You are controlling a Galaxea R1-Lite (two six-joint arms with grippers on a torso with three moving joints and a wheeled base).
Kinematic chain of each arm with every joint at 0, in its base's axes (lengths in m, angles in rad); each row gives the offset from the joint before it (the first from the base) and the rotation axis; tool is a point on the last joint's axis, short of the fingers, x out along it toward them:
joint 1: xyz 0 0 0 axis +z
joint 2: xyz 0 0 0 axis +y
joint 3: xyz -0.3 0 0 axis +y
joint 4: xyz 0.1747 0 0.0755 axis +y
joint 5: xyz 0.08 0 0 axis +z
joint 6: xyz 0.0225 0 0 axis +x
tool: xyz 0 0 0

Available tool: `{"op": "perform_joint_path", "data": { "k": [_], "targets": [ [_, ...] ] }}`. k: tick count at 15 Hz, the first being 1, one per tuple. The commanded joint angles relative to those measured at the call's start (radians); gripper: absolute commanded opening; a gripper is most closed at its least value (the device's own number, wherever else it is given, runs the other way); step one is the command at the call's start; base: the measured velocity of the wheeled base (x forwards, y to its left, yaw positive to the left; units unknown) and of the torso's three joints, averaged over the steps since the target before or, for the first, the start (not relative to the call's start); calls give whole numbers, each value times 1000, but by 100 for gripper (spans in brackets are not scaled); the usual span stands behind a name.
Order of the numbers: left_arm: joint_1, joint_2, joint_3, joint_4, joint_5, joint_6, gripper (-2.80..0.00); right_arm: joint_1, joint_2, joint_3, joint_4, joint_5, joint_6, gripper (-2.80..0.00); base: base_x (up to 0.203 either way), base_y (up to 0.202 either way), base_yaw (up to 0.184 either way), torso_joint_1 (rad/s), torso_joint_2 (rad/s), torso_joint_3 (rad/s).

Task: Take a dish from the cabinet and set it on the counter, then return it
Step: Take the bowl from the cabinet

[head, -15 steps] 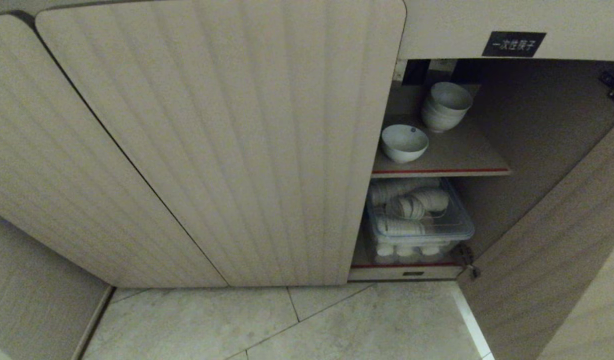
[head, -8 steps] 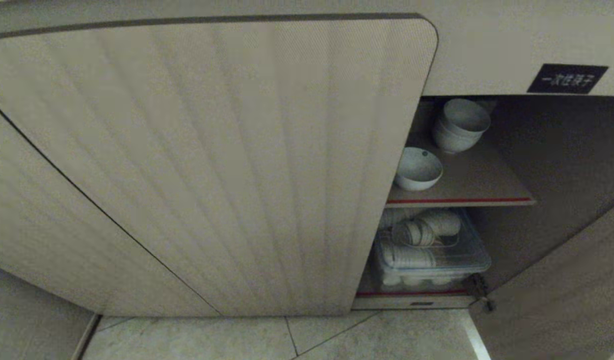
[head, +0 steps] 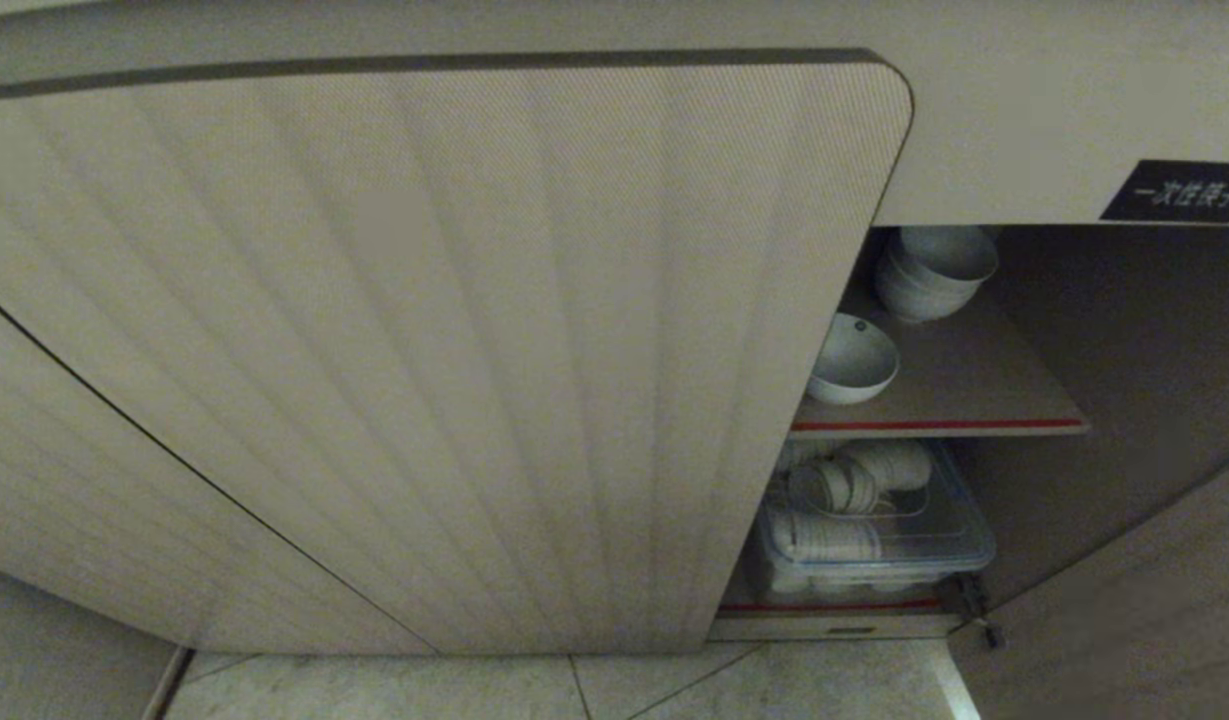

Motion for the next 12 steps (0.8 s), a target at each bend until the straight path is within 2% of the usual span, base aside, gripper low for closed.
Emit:
{"op": "perform_joint_path", "data": {
  "k": [1,12],
  "targets": [
    [0,0,0,0,0,0,-280,2,0,0,0,-1,0,-280,0,0,0,0,0,0],
    [0,0,0,0,-1,-2,-280,2,0,0,1,-2,-4,-280,0,0,0,0,0,0]
  ]
}}
